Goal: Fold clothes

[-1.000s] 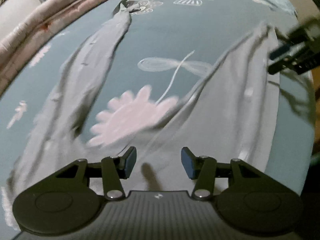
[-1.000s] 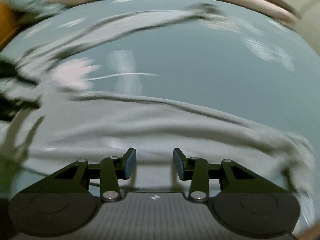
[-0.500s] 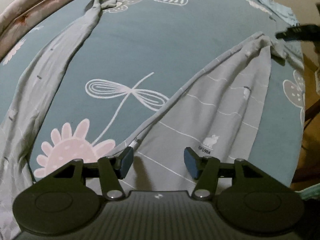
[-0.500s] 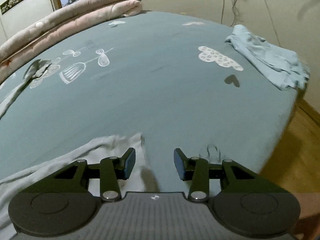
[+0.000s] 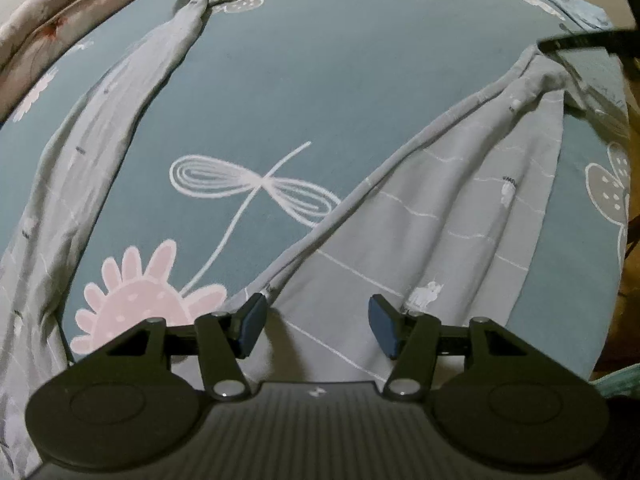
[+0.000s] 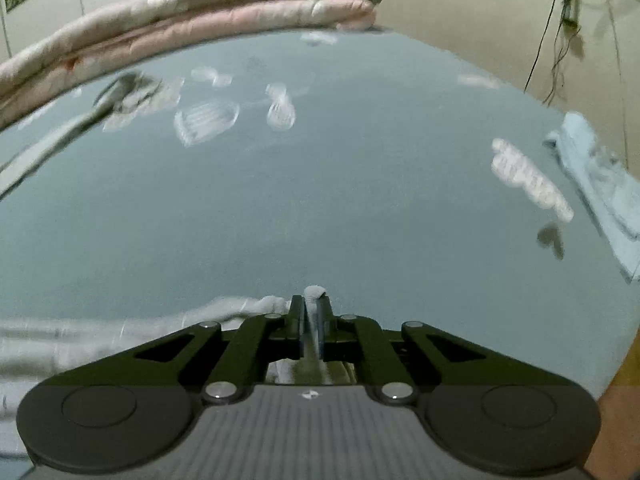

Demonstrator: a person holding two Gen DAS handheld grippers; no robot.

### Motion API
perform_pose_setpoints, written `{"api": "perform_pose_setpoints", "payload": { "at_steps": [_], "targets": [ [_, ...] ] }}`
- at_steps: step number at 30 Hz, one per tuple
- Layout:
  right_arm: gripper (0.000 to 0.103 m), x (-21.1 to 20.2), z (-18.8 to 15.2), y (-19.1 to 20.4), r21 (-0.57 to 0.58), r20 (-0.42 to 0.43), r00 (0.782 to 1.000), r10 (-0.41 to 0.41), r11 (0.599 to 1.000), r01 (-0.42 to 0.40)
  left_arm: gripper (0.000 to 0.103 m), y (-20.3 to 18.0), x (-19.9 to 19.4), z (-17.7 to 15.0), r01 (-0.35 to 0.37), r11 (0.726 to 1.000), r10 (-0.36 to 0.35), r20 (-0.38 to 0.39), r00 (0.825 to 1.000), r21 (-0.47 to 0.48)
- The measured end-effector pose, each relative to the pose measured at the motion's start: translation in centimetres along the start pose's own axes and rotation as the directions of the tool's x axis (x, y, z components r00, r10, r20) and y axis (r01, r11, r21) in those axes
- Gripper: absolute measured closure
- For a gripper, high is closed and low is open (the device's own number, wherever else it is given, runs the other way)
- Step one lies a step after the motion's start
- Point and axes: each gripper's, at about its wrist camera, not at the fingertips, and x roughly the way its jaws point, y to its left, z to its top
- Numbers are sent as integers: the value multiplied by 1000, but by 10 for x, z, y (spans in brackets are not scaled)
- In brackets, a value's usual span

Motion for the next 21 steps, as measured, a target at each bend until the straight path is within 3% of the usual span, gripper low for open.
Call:
{"api": "perform_pose_setpoints", "payload": {
  "at_steps": [5,8,14,19,21],
  "targets": [
    [94,21,17,-6,-10,8,1000,3,1000,-3,45,-2,-2,3,2,1000,-2,3,1000,13],
    [85,21,13,-5,5,-10,1000,-19,1000,20,45,-2,-5,3,-3,1000,3,13,1000,17],
    [81,-32,-15,-28,256,1,1000,-22,967,21,45,3,-9,1,-3,1000,3,23,1000,5],
    [81,-35,-55,-31,447,-81,993,82,894,-37,45,2,-4,4,20,999,-21,19,1000,26],
    [79,-33,-61,-31,502,-44,994,99,863,-63,45,1,-2,5,28,999,-28,17,999,34]
  ]
}}
